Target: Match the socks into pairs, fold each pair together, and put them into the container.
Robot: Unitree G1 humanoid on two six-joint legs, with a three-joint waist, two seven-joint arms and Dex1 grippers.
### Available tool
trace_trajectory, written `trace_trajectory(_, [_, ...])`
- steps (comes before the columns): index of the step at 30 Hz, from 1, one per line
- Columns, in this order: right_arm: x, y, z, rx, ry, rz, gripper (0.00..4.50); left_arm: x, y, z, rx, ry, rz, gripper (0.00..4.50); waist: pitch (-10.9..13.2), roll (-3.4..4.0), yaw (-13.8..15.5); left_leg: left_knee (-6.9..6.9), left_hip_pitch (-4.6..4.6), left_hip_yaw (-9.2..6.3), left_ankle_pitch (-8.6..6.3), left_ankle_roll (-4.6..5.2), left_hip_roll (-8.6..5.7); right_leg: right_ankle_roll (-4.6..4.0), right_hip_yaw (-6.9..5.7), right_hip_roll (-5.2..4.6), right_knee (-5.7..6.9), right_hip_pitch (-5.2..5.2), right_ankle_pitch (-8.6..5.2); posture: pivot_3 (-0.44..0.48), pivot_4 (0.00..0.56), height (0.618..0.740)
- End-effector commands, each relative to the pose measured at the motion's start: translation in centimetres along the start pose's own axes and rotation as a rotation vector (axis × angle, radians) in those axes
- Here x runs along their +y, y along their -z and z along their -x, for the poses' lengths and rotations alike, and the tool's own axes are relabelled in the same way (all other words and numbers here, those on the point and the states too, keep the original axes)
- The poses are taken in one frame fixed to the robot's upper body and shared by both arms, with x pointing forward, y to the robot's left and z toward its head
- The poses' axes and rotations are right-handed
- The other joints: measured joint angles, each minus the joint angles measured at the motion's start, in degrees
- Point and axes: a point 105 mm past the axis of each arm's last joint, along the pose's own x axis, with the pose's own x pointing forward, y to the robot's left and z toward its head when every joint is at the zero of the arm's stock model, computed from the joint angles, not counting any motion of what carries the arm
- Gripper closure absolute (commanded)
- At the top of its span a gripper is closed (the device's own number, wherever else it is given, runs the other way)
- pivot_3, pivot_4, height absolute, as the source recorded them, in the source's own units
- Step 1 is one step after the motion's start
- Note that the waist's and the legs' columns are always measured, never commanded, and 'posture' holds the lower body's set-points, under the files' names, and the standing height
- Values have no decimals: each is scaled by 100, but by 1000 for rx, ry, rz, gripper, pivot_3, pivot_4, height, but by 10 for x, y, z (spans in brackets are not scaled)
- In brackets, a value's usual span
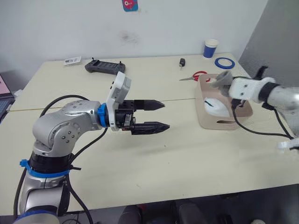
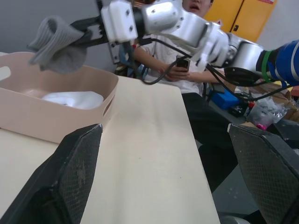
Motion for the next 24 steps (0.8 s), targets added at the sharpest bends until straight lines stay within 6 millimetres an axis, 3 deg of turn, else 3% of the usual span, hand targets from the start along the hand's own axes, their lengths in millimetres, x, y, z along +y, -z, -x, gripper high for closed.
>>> trace_trajectory(1, [15,2,-14,-38,-124,124,4330,-4,-5,0,-1,-16,-54,0,1,-2,8,0,0,-1,2,-4,0,-1,0,0,1,0,0,0,150,740])
trace_trajectory(6, [30,1,-17,-64,-298,125,4330,-3,-1,2,18,-49,-72,0,3,0,92,-2,-2,-6,3,-5,0,-26,-3,-4,1,0,14,0,150,740])
trace_trajectory(12, [15,0,-7,-69,-399,42,2319,0,0,0,23,-57,-89,0,3,0,121,3,0,-11,2,-5,-2,-27,-9,-6,2,7,15,0,150,740])
trace_trajectory(18, [-16,-7,14,-77,-435,-86,223,5,2,1,29,-66,-102,0,4,1,122,8,3,-12,2,-4,-2,-27,-10,-7,8,9,15,0,150,740])
trace_trajectory(19, [-21,-8,19,-73,-434,-106,21,6,2,1,29,-66,-103,0,4,2,122,8,4,-12,2,-4,-2,-27,-11,-6,9,9,15,0,150,740])
trace_trajectory(24, [-34,-12,38,-64,-442,-201,21,8,2,3,30,-69,-107,0,4,2,128,8,5,-16,2,-3,-2,-27,-13,-7,8,10,14,0,150,740])
